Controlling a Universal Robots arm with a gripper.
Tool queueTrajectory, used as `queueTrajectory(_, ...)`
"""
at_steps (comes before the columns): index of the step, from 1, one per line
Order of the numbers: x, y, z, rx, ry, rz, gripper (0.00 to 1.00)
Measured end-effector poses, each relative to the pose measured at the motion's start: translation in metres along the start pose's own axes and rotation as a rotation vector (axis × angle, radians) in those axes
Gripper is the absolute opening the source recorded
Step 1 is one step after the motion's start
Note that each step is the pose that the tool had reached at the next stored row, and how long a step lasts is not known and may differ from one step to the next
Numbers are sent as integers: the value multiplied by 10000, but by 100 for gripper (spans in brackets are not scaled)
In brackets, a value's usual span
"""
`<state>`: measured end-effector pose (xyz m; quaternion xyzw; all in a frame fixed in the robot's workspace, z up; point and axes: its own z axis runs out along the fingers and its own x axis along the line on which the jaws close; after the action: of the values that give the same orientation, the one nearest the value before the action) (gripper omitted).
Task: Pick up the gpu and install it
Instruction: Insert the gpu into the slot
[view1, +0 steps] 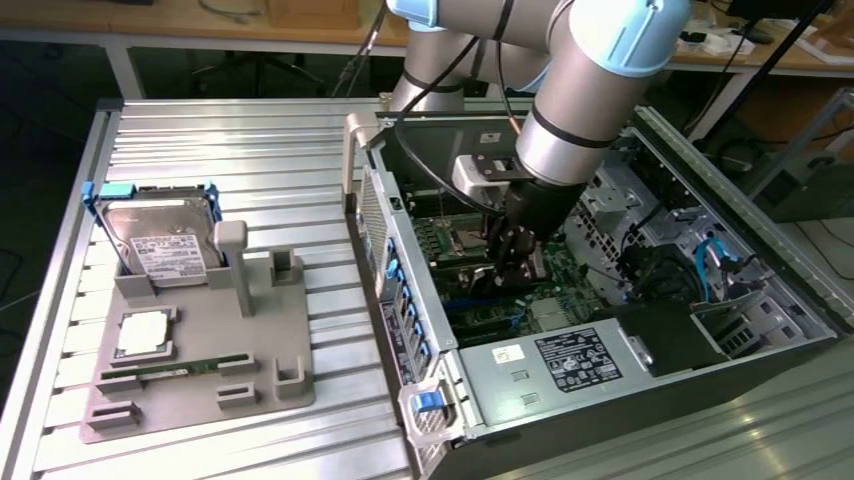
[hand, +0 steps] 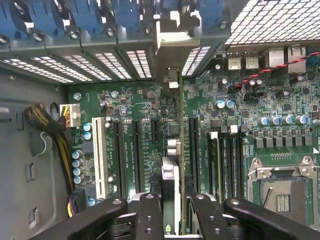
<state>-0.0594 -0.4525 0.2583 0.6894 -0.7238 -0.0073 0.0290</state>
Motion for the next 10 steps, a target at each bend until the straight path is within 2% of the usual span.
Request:
queueTrajectory(4, -26, 0, 15, 6, 1, 1, 27)
queueTrajectory(7, -26, -1, 58, 67, 6, 3, 27)
queueTrajectory(10, -28, 0, 49, 66, -13, 3, 27)
